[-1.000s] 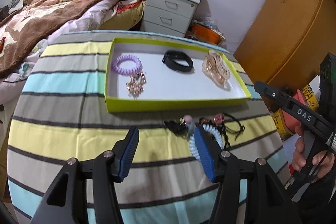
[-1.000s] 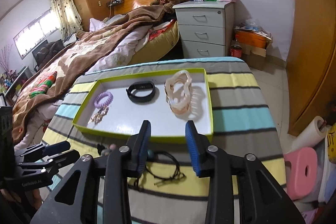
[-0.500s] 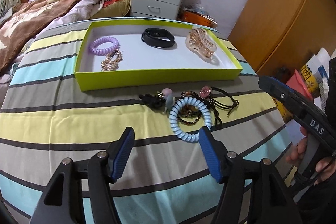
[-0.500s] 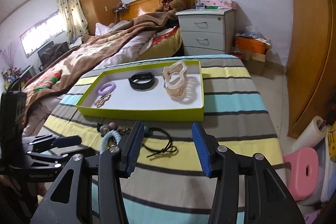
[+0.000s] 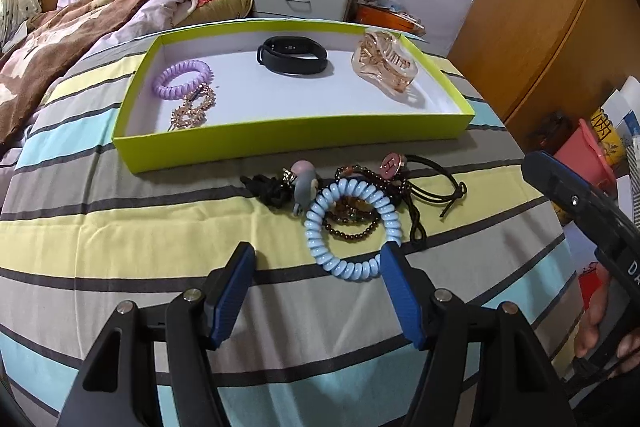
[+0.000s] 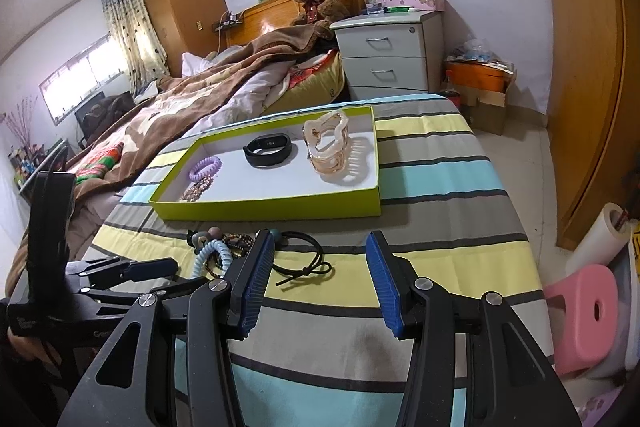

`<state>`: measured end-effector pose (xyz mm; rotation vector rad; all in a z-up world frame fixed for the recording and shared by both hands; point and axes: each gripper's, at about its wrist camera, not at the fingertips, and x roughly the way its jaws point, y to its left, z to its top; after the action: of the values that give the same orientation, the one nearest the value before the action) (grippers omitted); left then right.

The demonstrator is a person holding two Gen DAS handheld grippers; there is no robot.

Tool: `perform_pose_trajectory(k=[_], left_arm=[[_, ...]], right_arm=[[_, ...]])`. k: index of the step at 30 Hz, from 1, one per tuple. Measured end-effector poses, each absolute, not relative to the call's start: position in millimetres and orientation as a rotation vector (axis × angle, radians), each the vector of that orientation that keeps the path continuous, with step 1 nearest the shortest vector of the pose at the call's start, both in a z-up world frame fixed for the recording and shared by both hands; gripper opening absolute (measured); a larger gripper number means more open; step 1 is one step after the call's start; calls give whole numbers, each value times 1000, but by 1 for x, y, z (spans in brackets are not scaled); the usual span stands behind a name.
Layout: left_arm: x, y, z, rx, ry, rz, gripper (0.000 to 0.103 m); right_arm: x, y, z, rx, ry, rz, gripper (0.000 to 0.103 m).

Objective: Organize jewelry
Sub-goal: 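Withdraw both open grippers from the box toward the remaining jewelry, then close the left gripper on the light blue coil hair tie, then lift the blue coil tie with the left gripper while the right grasps the black claw clip with pink ball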

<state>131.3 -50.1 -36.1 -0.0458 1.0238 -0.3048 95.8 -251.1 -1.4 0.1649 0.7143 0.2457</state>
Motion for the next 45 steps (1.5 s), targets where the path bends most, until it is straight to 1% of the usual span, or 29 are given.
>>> perform_pose_trajectory(k=[6,9,11,13,14,15,16,18,20,22,35,45], left_arm=[[137,-49,-36,-80,1031,-261,67],[136,-50,-37,-75,1029,-227,63],[135,-52,-37,-50,1026,-209,58],[134,-54,-38,-19,1017,-192,50],[134,-54,-38,-7,1014,-182,48],[135,-54,-38,0,1012,-176,42],[135,-54,-38,4,1009,-174,33],[135,-54,-37,9,1008,-179,23],[134,-54,-37,24,1003,-173,18],[134,-51,-37,3,1004,-185,11],[121,-32,-27,-50,968,-208,10],[111,7,-15,-93,927,-159,10]], right_arm=[[94,-249,-1,161,710,269,49],[94,-248,-1,152,708,265,49],[95,-248,-2,152,712,262,49],[95,-248,-4,157,718,264,49],[95,-248,-4,157,720,264,49],[95,-248,-5,157,723,263,49],[95,-248,-5,156,725,264,49],[95,-246,-5,155,726,266,49],[95,-245,-5,152,726,268,49],[94,-244,-5,147,730,268,49],[94,-232,-1,119,732,278,49],[119,-180,-5,13,780,375,49]])
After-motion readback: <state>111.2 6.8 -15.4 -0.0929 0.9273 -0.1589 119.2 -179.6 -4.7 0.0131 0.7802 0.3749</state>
